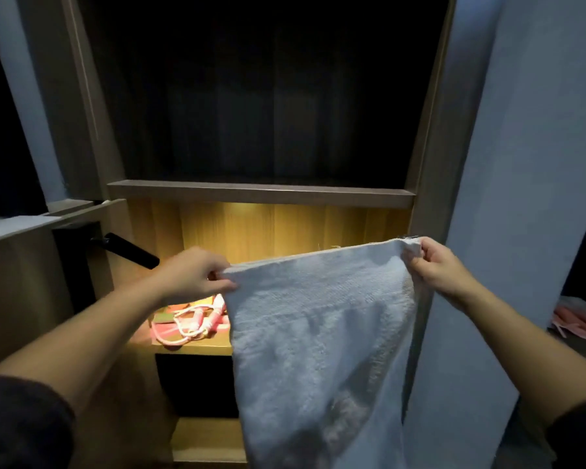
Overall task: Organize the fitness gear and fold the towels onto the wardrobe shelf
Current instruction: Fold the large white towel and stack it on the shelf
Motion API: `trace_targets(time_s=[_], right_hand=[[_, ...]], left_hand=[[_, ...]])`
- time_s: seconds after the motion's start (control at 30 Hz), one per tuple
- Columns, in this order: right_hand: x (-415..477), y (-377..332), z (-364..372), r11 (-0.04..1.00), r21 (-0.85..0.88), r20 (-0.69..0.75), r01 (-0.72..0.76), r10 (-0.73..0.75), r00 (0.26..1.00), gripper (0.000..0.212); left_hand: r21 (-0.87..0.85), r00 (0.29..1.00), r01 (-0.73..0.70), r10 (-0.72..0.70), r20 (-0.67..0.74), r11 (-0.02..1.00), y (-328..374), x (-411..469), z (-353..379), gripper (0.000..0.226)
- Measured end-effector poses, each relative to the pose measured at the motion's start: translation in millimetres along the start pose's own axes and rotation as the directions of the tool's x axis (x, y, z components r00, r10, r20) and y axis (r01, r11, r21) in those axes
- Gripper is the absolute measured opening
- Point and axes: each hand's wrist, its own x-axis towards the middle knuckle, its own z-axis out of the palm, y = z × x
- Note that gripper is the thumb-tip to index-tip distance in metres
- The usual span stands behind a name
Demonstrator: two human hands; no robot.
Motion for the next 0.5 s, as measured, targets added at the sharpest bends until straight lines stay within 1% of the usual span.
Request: trace_targets(time_s=[0.1, 0.23, 0.3, 0.37, 0.43, 0.47, 0.5], right_hand=[[15.6, -15.1, -6.6, 0.981, -0.191, 0.143, 0.025, 0.003, 0.99, 0.017], [30.6, -33.1, -11.9, 0.944, -0.327, 0.244, 0.043, 0.04, 0.969, 0.008], [35.6, -40.6, -16.0, 0.925, -0.377, 0.312, 0.034, 0.093, 0.946, 0.01], [38.9, -46.7, -17.7, 0.917, -0.398, 0.342, 0.022, 0.126, 0.931, 0.013], [43.1, -52.7, -16.5, 0.912, -0.411, 0.34, 0.007, 0.146, 0.929, 0.013], [45.0, -56.4, -14.4, 0.894, -0.447, 0.344, 0.013, 0.158, 0.926, 0.011], [47.0, -59.7, -11.3, 0.853, -0.519, 0.356, 0.047, 0.166, 0.92, 0.009]], left_hand=[[0.098, 0.996, 0.034, -0.026, -0.08, 0.995, 7.5, 8.4, -23.8, 0.026], [0.234, 0.982, 0.053, -0.008, -0.189, 0.971, 15.8, 19.8, -47.4, 0.023], [0.297, 0.976, 0.065, 0.002, -0.219, 0.953, 17.9, 23.9, -58.0, 0.017], [0.336, 0.973, 0.068, 0.012, -0.232, 0.94, 18.1, 25.8, -66.4, 0.012], [0.359, 0.973, 0.082, 0.004, -0.231, 0.93, 17.6, 26.7, -71.4, 0.016], [0.367, 0.974, 0.089, -0.004, -0.227, 0.926, 17.6, 27.1, -72.9, 0.018], [0.372, 0.975, 0.092, -0.009, -0.221, 0.924, 18.1, 27.5, -73.9, 0.019]])
